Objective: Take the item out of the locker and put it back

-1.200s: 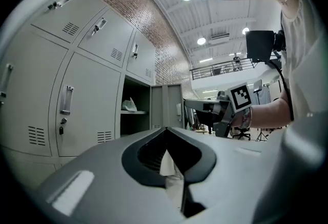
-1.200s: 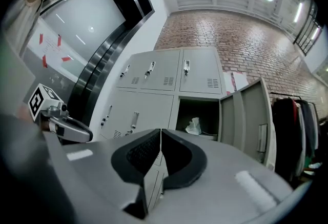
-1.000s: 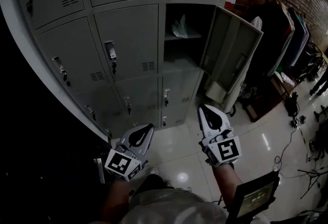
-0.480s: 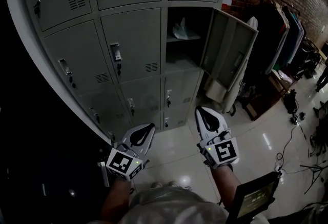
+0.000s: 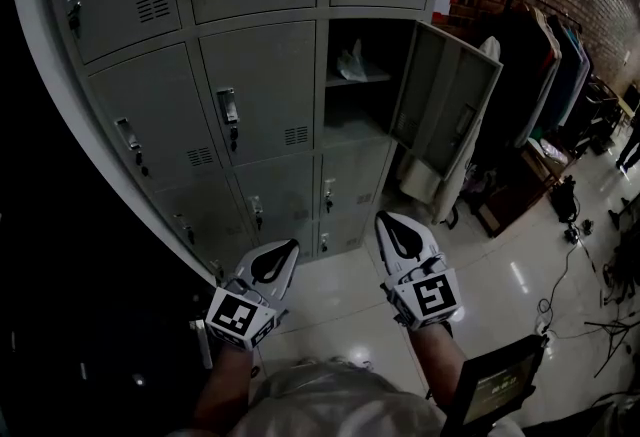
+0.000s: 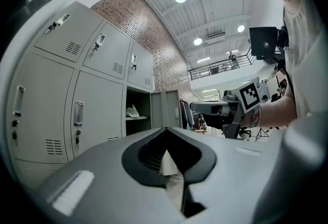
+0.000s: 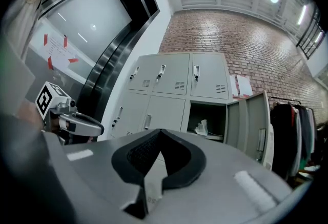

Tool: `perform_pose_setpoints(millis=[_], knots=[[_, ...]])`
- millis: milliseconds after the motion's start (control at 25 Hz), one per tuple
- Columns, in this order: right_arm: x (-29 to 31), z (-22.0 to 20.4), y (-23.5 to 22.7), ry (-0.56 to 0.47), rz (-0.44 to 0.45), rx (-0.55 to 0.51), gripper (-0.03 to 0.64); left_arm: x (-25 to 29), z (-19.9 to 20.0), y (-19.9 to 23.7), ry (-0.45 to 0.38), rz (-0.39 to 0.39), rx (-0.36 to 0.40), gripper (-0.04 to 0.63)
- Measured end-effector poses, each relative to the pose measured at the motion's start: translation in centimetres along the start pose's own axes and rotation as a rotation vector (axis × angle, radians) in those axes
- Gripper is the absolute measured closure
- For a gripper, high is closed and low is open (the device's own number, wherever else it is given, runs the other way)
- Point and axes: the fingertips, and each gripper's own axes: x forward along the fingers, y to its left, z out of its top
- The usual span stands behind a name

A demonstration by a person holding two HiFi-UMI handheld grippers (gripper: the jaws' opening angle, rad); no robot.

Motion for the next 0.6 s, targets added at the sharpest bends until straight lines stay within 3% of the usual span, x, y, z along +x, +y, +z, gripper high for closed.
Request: perform_pose_setpoints(millis=[600], knots=[[1.1,0.2,0.5,0.001,0.018,-0.008,0.617,0.1,-0.3,1.0,-0.003,0.017,-0.006,0.589]])
